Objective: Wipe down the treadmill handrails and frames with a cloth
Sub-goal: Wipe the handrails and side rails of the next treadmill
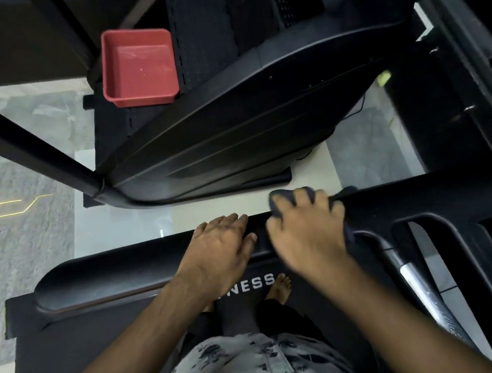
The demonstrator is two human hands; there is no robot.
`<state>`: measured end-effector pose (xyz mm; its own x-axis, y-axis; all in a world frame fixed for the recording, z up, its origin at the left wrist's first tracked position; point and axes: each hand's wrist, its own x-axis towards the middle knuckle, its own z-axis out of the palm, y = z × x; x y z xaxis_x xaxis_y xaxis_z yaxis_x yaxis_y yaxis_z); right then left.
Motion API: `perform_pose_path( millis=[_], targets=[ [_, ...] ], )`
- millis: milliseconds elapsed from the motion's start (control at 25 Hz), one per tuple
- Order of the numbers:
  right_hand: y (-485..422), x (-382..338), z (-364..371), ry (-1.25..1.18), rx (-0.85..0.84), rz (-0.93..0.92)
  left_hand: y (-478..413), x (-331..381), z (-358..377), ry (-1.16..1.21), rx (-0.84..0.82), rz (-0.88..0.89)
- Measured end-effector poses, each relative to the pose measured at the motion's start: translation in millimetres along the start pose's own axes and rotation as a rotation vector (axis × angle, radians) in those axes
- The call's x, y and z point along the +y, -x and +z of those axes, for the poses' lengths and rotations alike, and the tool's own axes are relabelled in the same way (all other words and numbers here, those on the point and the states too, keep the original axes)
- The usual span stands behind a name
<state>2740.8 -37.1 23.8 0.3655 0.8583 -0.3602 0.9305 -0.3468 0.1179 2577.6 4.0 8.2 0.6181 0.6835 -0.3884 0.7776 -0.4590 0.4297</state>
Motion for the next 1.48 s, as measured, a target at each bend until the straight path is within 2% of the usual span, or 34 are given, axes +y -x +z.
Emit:
perform_pose_path(
  millis=[80, 120, 160, 200, 240, 320, 360, 400, 440, 480, 520, 600, 680, 760, 800, 880, 920, 960, 1000, 1080, 1120, 1200, 1280, 1320, 1400, 1440, 1480],
  targets=[
    [-1.8, 6.2, -0.2, -0.051, -0.022, -0.162, -4.8, 1.4, 3.1, 0.003, 0.005, 0.007],
    [-29.4, 20.1, -7.2, -0.117, -0.076, -0.115, -7.1, 2.0, 3.3, 0.009, 0.012, 0.008],
    [-43.5, 26.9, -16.5, -0.129, -0.211, 0.008, -7.9, 3.5, 3.3, 0.013, 0.005, 0.011],
    [-46.7, 30.3, -19.1, -0.101, -0.271, 0.098, -8.2, 5.6, 3.4, 0.01, -0.006, 0.017],
    [-40.2, 31.9, -12.6, -0.037, -0.205, 0.085, -9.0, 7.4, 3.6, 0.003, -0.012, 0.022],
    [-6.8, 22.8, -1.2, -0.001, -0.045, -0.054, -11.3, 11.4, 4.1, -0.005, -0.022, 0.023],
    [-8.7, 29.9, -0.3, -0.033, -0.074, -0.13, -14.4, 13.2, 5.9, -0.004, -0.022, 0.028],
    [-30.9, 45.4, -3.7, -0.1, -0.082, -0.128, -17.5, 15.3, 6.6, -0.007, -0.019, 0.034],
    [-46.1, 54.2, -13.2, -0.127, -0.169, -0.007, -18.8, 18.6, 6.4, -0.011, -0.024, 0.036],
    [-48.5, 56.3, -18.2, -0.093, -0.231, 0.101, -18.4, 22.8, 7.1, -0.012, -0.033, 0.035],
    [-43.7, 55.6, -14.5, -0.03, -0.195, 0.116, -19.1, 26.5, 7.4, -0.013, -0.035, 0.035],
    [-5.8, 35.2, 1.4, 0.024, -0.004, -0.028, -22.0, 32.4, 8.4, -0.024, -0.038, 0.036],
    [-18.6, 46.9, 1.1, -0.074, -0.046, -0.133, -27.3, 34.9, 12.2, -0.029, -0.02, 0.047],
    [-52.4, 67.8, -15.4, -0.147, -0.211, 0.122, -28.5, 39.6, 12.3, -0.016, -0.028, 0.044],
    [-52.3, 71.4, -14.9, -0.108, -0.226, 0.202, -28.5, 42.4, 12.2, -0.014, -0.033, 0.045],
    [-23.1, 58.3, 3.0, 0.008, -0.041, 0.038, -29.0, 47.1, 10.3, -0.025, -0.032, 0.052],
    [-8.3, 54.7, 7.2, -0.025, 0.001, -0.06, -30.4, 49.4, 9.2, -0.028, -0.031, 0.059],
    [-13.5, 64.0, 6.3, -0.065, -0.035, -0.138, -32.9, 51.9, 9.1, -0.033, -0.031, 0.066],
    [-35.7, 83.4, -1.0, -0.14, -0.046, -0.097, -35.1, 54.8, 8.5, -0.038, -0.032, 0.07],
    [-49.9, 99.1, -12.5, -0.146, -0.165, 0.163, -37.6, 62.2, 8.1, -0.042, -0.054, 0.072],
    [-40.8, 100.7, -7.3, -0.081, -0.116, 0.177, -39.3, 65.5, 9.6, -0.044, -0.055, 0.075],
    [5.7, 81.6, 16.1, -0.044, 0.107, 0.007, -42.6, 72.4, 13.9, -0.053, -0.043, 0.072],
    [-5.2, 98.1, 12.3, -0.086, 0.053, -0.142, -46.5, 78.6, 17.9, -0.057, -0.03, 0.067],
    [-34.7, 116.1, 3.1, -0.167, 0.009, -0.04, -47.7, 81.9, 18.2, -0.054, -0.022, 0.057],
    [-48.6, 129.1, -8.6, -0.159, -0.116, 0.2, -47.6, 91.4, 18.4, -0.055, -0.023, 0.044],
    [-40.1, 128.5, 1.0, -0.082, -0.037, 0.167, -48.2, 94.9, 18.7, -0.057, -0.018, 0.045],
    [-15.8, 116.2, 10.0, -0.049, 0.08, 0.055, -48.5, 97.6, 19.8, -0.059, -0.012, 0.046]
  ],
)
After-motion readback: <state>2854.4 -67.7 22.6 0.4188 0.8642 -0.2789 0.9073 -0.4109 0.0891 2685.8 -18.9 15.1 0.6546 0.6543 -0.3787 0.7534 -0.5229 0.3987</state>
